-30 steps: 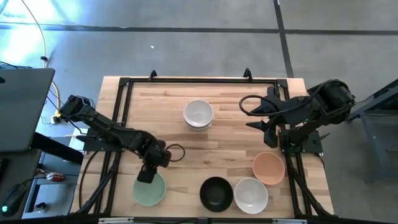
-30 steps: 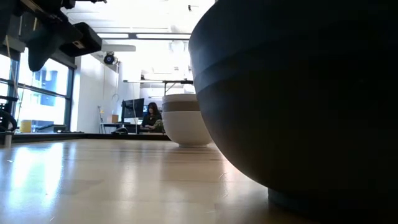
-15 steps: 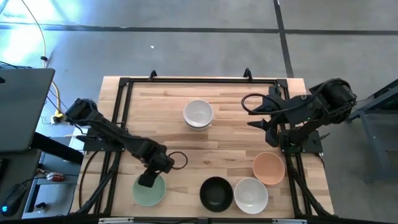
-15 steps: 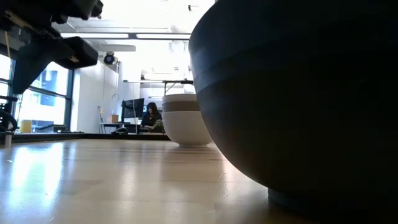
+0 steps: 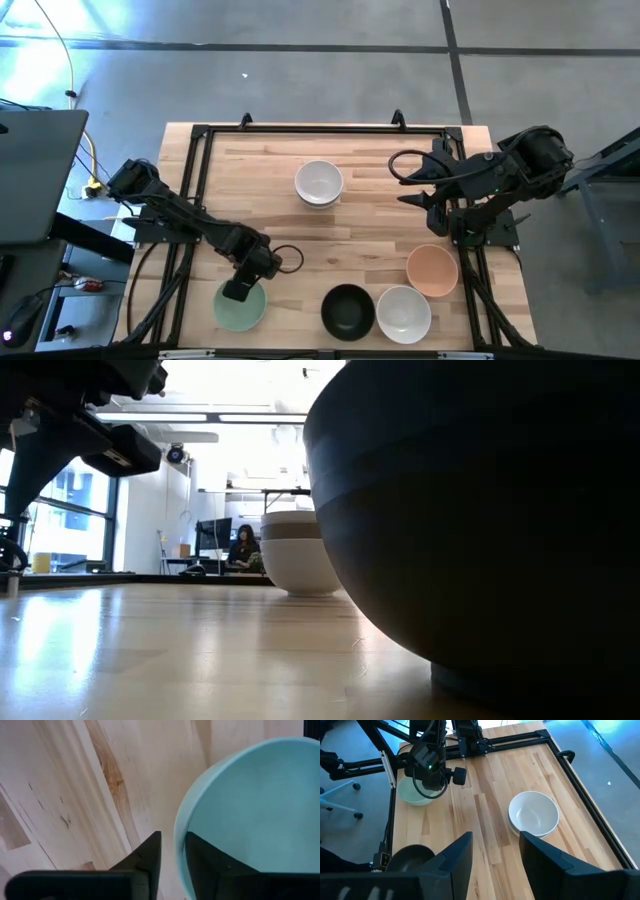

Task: Nest bowls inside each other
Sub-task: Stack the light green bowl on the white bowl

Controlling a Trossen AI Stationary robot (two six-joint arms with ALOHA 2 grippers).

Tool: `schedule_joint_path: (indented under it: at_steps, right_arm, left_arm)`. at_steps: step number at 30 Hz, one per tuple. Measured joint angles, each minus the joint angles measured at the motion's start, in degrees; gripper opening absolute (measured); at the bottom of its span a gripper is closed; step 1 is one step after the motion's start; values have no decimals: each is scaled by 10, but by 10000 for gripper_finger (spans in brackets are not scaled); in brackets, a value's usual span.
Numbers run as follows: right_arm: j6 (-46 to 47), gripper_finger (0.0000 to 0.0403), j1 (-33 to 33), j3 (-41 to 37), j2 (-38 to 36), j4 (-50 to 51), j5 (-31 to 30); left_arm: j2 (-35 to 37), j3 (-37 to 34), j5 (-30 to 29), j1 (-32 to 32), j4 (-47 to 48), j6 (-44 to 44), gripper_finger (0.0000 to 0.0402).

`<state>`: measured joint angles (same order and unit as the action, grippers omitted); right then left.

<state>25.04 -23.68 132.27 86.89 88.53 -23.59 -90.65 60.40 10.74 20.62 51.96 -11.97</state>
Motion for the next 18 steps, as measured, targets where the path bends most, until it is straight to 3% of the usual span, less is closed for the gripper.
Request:
schedule_joint_path:
  at_steps: [5,18]
  right_arm:
    - [3,154,0,0,0,0,0]
    - [19,154,-5,0,0,0,-1]
  left_arm:
    - [0,0,6,0,-13,2,60]
    - [-35,0,12,0,-14,2,89]
